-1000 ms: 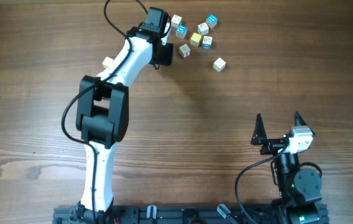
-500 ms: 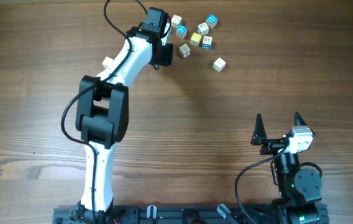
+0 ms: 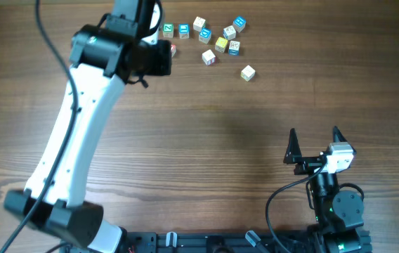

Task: Form a horizontal line
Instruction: 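Lower the left gripper and grasp the white Z block, then carry the Z block toward the table center and release it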

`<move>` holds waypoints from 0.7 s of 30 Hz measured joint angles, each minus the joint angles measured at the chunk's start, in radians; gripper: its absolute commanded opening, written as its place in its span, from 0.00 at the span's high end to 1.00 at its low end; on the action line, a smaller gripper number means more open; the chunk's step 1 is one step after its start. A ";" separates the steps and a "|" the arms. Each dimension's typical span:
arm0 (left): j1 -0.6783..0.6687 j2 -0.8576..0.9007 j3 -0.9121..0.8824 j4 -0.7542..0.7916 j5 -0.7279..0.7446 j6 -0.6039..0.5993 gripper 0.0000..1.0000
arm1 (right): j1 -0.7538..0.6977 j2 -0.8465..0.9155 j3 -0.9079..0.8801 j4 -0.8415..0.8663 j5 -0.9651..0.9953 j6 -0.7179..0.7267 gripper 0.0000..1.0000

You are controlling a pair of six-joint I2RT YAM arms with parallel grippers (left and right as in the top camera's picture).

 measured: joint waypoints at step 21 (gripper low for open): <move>-0.091 -0.027 -0.670 0.448 0.001 -0.367 0.88 | 0.000 0.000 0.000 0.000 0.000 0.000 0.00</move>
